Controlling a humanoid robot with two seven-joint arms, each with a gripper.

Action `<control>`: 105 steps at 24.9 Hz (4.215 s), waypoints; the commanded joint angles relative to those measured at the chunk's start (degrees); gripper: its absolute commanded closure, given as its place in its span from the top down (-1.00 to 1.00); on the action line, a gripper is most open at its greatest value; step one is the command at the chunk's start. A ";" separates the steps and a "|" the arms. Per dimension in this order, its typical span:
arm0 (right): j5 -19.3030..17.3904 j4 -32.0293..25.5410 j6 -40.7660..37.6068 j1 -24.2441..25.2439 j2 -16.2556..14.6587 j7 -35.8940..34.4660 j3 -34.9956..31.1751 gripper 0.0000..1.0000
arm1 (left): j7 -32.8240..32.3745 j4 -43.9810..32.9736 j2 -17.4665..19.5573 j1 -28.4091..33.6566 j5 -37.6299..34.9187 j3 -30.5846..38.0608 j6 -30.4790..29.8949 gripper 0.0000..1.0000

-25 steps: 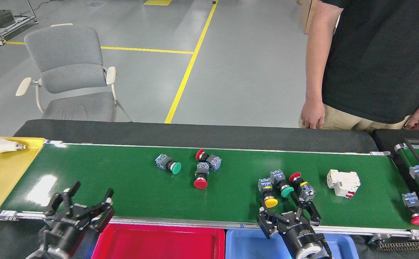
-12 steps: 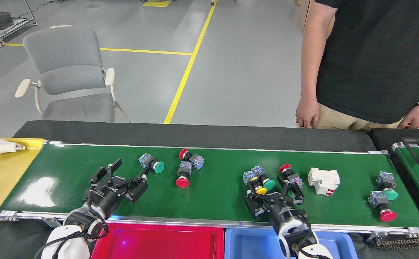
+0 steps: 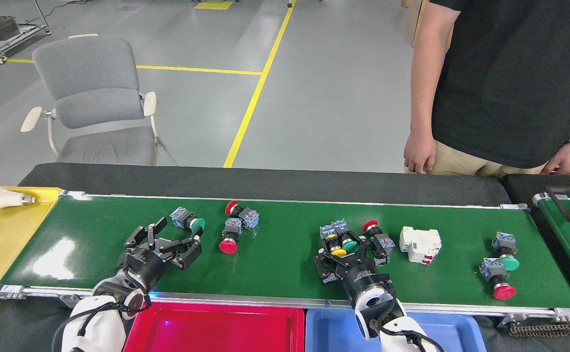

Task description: Pick switch part from conveyor to tray

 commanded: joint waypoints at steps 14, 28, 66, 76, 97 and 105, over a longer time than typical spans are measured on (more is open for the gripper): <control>-0.12 -11.25 -21.83 5.76 0.32 -1.40 14.86 1.00 | 1.18 11.66 0.80 -7.95 0.09 0.30 13.52 0.79; -0.39 -27.60 3.30 35.20 -0.82 -13.52 -18.89 0.99 | 6.54 -7.75 2.03 9.08 0.96 0.56 -2.38 -0.64; 1.46 -21.27 -27.72 20.53 -4.16 -7.37 -1.05 0.98 | 1.62 -35.45 1.68 30.37 0.26 15.24 0.78 1.00; 0.14 -24.08 -13.04 25.10 -2.14 -7.90 -9.49 0.98 | -9.63 -31.76 0.71 20.88 0.26 11.11 2.54 1.00; -0.48 -21.80 1.11 21.76 -3.28 -7.11 -10.89 0.98 | -10.42 -2.49 2.91 -0.13 0.52 12.17 7.28 1.00; 1.46 -5.27 2.69 5.68 4.10 -1.66 -2.72 0.98 | -9.63 4.72 2.64 -3.56 1.05 11.64 9.57 -0.46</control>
